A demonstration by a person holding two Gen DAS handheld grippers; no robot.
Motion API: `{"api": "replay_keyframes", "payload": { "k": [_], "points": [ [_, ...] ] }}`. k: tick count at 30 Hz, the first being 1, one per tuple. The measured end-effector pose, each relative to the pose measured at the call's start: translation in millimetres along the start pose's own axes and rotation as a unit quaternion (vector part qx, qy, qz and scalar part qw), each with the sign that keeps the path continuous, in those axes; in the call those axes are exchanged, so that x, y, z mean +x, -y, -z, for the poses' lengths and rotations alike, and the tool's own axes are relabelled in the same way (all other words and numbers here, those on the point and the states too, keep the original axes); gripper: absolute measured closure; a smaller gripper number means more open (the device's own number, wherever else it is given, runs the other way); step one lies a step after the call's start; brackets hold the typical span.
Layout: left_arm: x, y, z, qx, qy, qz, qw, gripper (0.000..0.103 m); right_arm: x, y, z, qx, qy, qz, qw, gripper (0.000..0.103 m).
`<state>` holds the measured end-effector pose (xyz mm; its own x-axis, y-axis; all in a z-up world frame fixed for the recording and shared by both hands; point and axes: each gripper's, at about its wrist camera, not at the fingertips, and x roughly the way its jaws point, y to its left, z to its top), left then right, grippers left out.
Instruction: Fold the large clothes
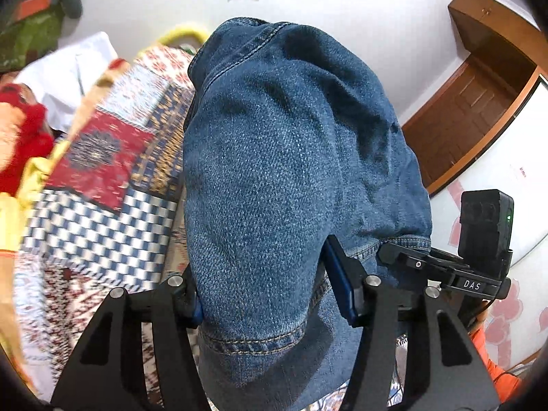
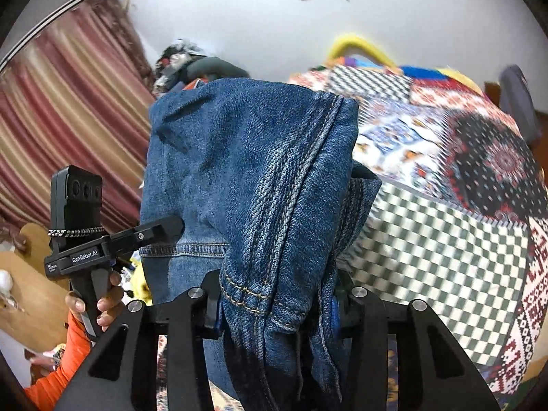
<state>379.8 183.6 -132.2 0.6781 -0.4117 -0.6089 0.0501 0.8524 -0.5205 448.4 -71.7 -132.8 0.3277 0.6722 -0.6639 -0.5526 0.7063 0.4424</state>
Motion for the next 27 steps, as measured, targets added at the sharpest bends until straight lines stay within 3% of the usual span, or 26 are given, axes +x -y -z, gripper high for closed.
{"api": "replay_keyframes", "payload": {
  "k": [8, 14, 20, 27],
  "points": [
    [-59, -47, 23, -0.027, 0.02, -0.029, 0.999, 0.046, 24, -72, 7, -0.026, -0.014, -0.026, 0.999, 0.063],
    [-78, -89, 47, -0.064, 0.014, -0.046, 0.9968, 0.046, 65, -103, 24, -0.029, -0.05, -0.04, 0.997, 0.063],
    [-66, -136, 75, -0.109, -0.013, -0.058, 0.9922, 0.046, 118, -113, 43, -0.014, -0.101, -0.046, 0.994, 0.063],
    [-35, -168, 92, -0.151, -0.053, -0.063, 0.985, 0.046, 177, -87, 58, 0.014, -0.159, -0.036, 0.986, 0.063]
  ]
}}
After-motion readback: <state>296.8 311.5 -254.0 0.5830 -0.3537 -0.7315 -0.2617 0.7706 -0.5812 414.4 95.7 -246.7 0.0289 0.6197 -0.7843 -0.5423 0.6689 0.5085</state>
